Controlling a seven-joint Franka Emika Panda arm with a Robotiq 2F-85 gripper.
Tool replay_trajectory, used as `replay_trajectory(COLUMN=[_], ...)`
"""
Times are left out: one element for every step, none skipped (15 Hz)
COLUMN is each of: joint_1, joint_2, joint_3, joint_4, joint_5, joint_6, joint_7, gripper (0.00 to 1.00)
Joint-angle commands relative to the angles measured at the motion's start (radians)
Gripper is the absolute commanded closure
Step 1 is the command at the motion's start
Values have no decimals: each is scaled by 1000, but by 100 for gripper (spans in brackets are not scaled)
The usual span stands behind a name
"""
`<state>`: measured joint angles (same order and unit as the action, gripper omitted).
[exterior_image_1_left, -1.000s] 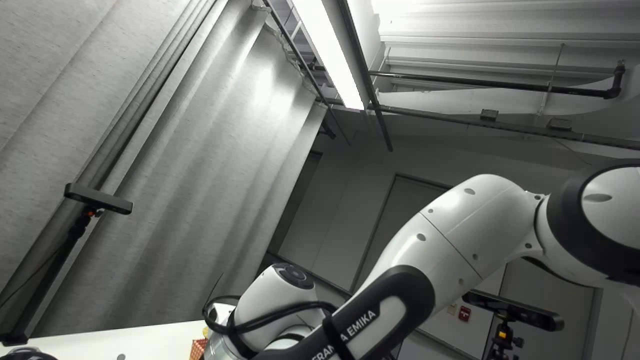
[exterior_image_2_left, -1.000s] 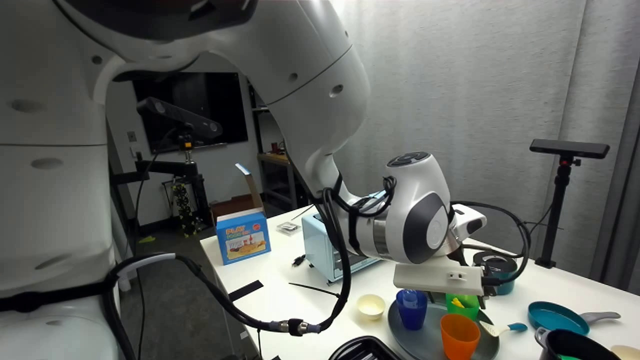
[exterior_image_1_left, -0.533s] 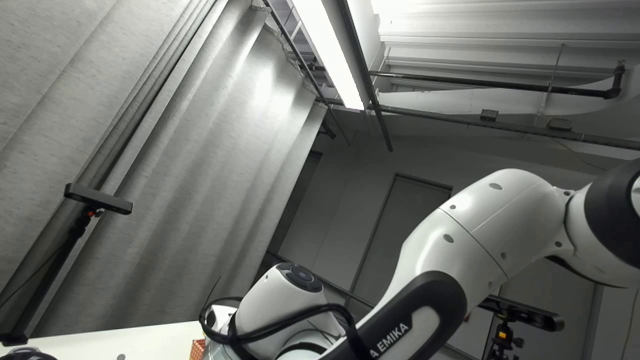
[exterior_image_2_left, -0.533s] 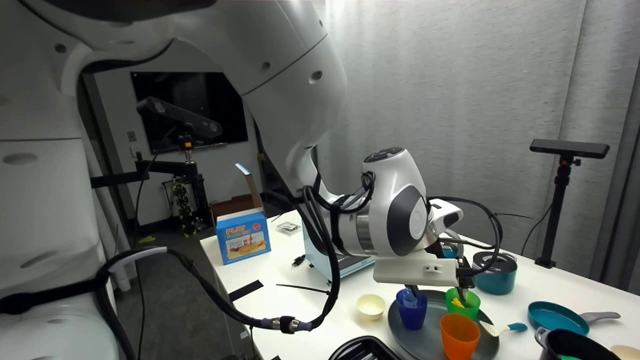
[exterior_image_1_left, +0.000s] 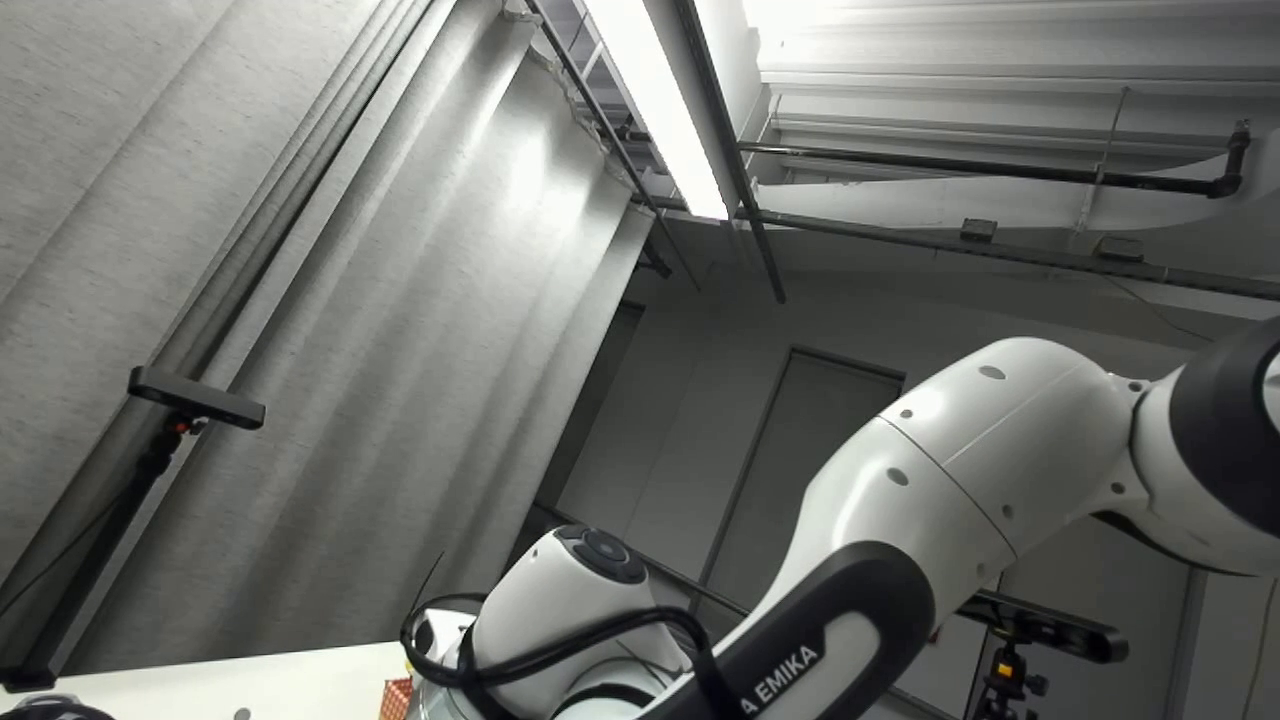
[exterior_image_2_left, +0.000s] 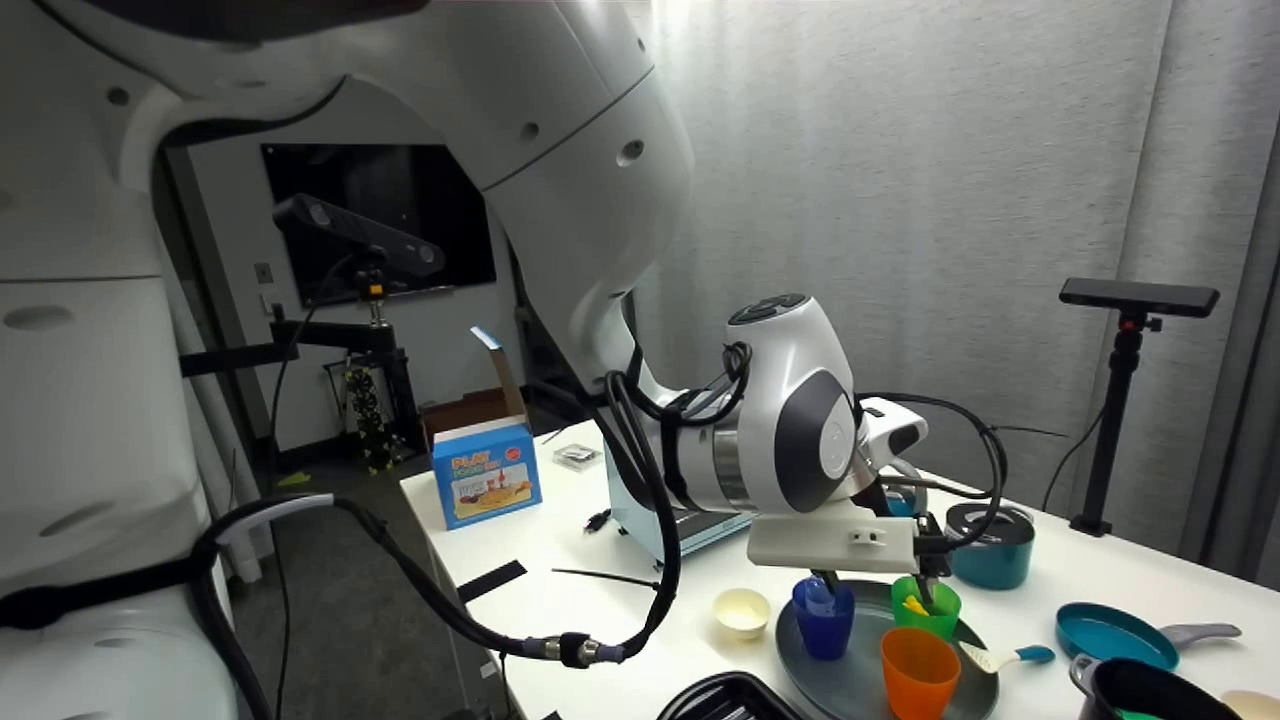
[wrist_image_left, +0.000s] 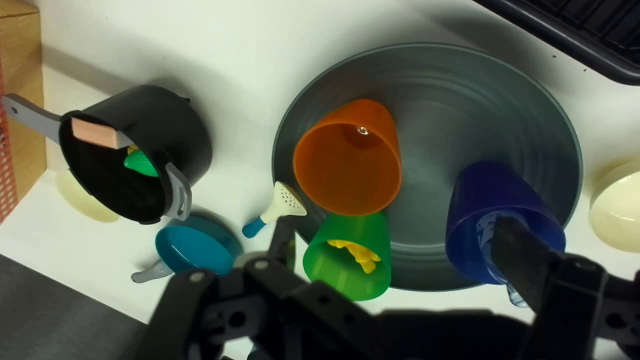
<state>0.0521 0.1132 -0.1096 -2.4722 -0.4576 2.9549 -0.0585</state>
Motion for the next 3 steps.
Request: replay_trajectory(joint_1=[0, 0, 0], joint_2=[0, 0, 0], joint_3=[0, 0, 0], joint_4=[0, 0, 0], joint_5=[0, 0, 0], joint_6=[0, 0, 0], joint_7=[0, 0, 0], gripper=[0, 0, 0])
